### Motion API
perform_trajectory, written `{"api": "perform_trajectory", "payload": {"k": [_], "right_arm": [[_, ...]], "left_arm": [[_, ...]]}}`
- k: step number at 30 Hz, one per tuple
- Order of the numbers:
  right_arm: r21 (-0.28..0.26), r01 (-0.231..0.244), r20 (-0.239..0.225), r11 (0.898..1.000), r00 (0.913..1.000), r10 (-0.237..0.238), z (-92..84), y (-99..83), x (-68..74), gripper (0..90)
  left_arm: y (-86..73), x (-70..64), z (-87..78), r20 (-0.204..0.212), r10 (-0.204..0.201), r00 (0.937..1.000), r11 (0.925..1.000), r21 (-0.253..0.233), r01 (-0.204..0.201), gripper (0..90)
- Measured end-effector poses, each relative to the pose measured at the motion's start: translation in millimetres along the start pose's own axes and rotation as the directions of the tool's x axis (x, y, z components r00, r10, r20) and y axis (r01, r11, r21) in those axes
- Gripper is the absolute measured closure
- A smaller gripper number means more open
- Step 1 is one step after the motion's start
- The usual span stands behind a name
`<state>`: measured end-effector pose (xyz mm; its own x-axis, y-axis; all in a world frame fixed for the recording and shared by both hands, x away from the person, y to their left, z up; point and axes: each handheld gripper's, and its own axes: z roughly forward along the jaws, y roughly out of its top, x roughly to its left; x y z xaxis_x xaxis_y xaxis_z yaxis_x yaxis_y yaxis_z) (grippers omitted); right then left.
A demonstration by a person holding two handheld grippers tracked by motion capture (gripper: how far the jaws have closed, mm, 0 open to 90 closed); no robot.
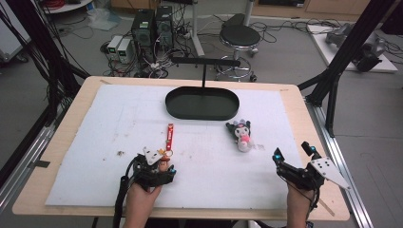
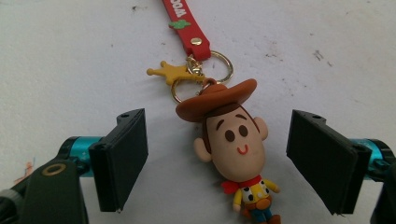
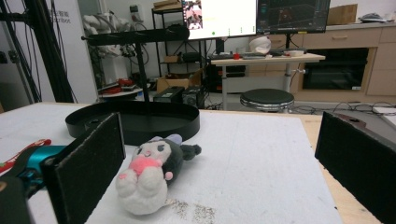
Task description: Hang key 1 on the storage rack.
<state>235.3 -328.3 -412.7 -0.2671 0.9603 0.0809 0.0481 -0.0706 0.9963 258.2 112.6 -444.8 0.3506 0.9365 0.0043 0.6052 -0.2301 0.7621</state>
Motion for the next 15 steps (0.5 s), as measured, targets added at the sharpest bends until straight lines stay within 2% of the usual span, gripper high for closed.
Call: {"api": "perform_trajectory", "payload": {"k": [15], "right_arm": [[0.003,-0.006,0.003,1.0,1.0,0.006,-0.7,0.1,-0.3,0.8]], "left_arm": [[-0.6,-2.3,0.4,0.019,0.006,0.9998,1.0,0.003,-0.006,41.8]]}}
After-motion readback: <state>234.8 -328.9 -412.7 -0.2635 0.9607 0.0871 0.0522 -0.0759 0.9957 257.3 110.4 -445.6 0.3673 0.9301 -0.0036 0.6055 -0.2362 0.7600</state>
